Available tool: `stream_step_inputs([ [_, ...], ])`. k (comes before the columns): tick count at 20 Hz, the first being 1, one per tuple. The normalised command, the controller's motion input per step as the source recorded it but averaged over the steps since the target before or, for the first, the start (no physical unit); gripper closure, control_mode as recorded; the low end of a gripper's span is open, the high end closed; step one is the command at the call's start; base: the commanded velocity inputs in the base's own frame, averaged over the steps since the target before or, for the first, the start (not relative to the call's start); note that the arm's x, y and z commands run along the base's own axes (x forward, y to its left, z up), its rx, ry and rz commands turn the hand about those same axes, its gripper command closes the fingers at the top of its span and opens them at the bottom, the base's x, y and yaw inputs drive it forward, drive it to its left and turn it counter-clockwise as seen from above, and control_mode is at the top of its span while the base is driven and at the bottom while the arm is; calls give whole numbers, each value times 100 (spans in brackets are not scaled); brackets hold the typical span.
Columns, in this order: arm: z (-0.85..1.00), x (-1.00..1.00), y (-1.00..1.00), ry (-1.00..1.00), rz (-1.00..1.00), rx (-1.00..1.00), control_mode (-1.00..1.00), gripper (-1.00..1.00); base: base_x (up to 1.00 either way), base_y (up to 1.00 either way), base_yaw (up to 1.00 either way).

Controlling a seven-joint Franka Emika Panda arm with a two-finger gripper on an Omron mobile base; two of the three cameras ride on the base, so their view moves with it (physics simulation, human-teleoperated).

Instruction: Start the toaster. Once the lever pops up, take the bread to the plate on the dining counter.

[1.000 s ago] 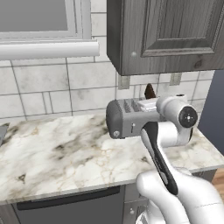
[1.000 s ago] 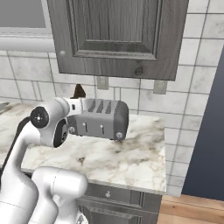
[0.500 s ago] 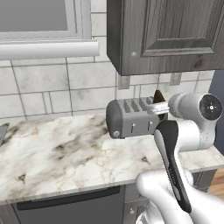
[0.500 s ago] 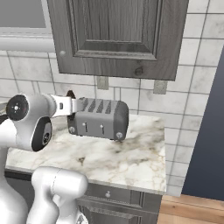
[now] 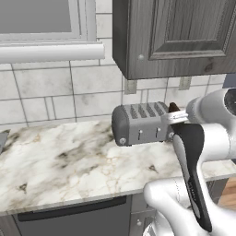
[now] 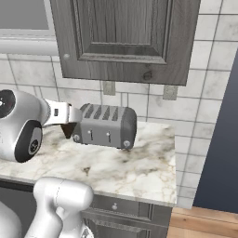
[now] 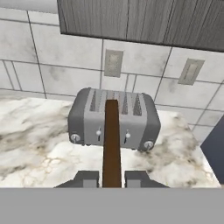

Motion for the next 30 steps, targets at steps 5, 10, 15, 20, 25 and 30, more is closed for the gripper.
stream_step_inputs([
  [5, -2, -25, 0, 0, -1, 0, -100, 100, 0, 0, 0],
  [10, -2, -18, 0, 1, -6, 5, -100, 100, 0, 0, 0],
  [15, -14, -19, 0, 0, -6, 8, -100, 100, 0, 0, 0],
  [20, -6, -16, -4, 0, -2, 7, -100, 100, 0, 0, 0],
  [25, -6, -22, -2, 1, 0, 3, -100, 100, 0, 0, 0],
  [30, -17, -33, 0, 0, 0, 0, -100, 100, 0, 0, 0],
])
